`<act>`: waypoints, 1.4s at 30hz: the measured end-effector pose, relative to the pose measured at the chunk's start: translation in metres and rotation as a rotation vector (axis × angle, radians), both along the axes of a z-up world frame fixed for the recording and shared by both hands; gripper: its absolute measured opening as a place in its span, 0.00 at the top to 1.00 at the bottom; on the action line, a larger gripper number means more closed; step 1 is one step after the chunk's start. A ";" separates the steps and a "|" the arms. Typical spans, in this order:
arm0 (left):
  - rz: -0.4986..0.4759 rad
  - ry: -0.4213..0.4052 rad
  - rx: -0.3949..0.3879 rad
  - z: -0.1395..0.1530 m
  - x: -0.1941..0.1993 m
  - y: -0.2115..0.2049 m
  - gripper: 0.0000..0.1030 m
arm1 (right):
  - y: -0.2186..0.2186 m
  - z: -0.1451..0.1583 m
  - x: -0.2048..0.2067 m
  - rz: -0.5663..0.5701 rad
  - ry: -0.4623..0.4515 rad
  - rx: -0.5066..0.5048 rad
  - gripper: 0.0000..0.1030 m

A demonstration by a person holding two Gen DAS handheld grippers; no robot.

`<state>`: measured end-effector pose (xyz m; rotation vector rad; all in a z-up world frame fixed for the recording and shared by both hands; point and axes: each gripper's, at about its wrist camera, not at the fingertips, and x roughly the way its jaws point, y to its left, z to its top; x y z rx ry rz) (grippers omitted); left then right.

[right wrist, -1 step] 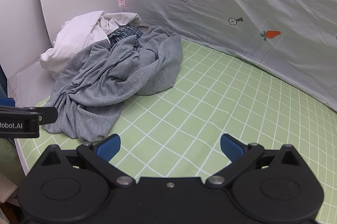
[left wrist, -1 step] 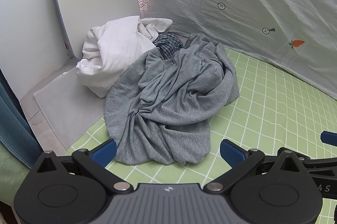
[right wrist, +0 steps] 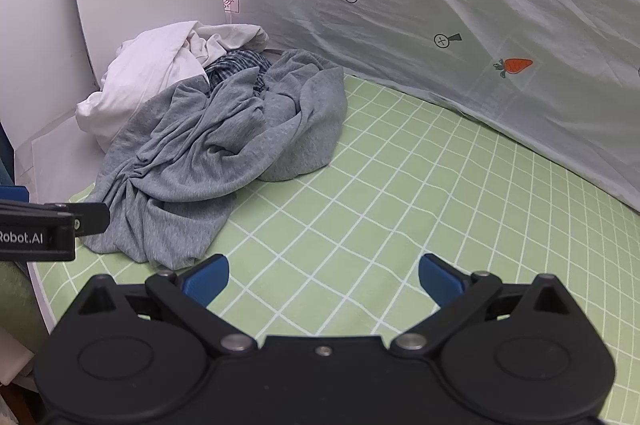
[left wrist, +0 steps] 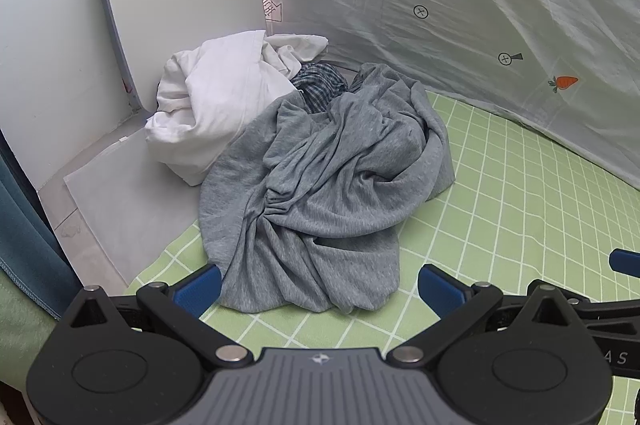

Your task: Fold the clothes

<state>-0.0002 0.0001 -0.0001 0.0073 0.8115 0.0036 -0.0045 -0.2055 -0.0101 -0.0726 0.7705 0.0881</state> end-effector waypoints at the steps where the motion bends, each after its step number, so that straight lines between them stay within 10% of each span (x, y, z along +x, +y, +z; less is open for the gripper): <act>1: 0.000 -0.002 0.002 0.000 0.000 0.000 0.00 | 0.000 0.000 0.000 0.000 -0.003 0.003 0.01; 42: -0.004 -0.002 0.019 0.001 -0.004 -0.001 0.00 | -0.003 0.004 -0.005 -0.010 0.002 -0.009 0.01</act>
